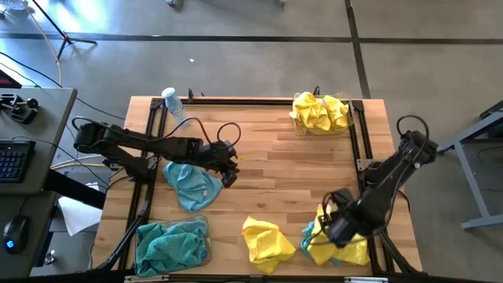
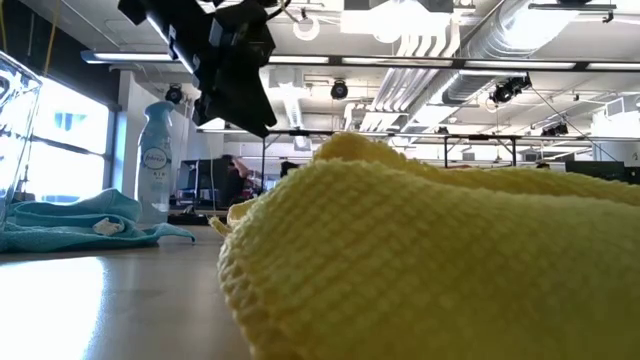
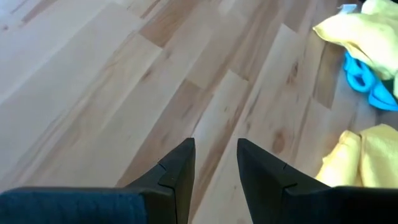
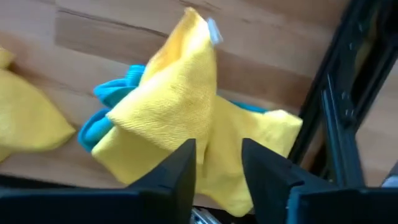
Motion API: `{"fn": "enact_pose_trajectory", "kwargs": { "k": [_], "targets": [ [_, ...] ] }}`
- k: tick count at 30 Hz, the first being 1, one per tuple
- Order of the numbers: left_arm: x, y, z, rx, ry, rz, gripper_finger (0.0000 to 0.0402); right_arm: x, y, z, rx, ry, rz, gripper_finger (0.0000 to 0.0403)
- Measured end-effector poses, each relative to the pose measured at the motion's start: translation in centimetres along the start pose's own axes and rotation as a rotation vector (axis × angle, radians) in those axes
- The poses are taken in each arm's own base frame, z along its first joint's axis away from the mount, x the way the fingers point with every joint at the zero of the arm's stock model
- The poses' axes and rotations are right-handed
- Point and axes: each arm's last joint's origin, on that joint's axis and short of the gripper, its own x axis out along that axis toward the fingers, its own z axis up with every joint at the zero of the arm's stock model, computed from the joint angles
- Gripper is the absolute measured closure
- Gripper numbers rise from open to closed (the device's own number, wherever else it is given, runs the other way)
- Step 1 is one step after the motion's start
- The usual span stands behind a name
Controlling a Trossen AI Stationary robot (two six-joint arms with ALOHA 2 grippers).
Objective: Sort microfiber towel by color & place in baskets
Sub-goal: Put the yellow microfiber towel into the top transparent bin
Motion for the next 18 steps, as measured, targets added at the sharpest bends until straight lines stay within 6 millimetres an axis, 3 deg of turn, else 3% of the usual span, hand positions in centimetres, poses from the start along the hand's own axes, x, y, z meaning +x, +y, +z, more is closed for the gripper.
{"fn": "enact_pose_trajectory", "kwargs": {
  "k": [6,10,15,18],
  "targets": [
    [-0.1,-0.5,-0.3,0.014,0.005,-0.016,0.0293,3.1,2.1,-2.7,0.062,-0.003,-0.02,0.0219],
    [-0.1,-0.6,-0.4,0.014,0.021,-0.041,0.0293,5.7,3.4,-3.5,0.075,-0.027,-0.098,0.0197],
    [-0.1,-0.7,-0.4,0.014,0.035,-0.063,0.0293,8.4,4.7,-4.2,0.07,-0.053,-0.143,0.0198],
    [-0.1,-0.8,-0.5,0.015,0.049,-0.085,0.0293,9.0,5.0,-4.5,0.063,-0.077,-0.12,0.0225]
  ]
}}
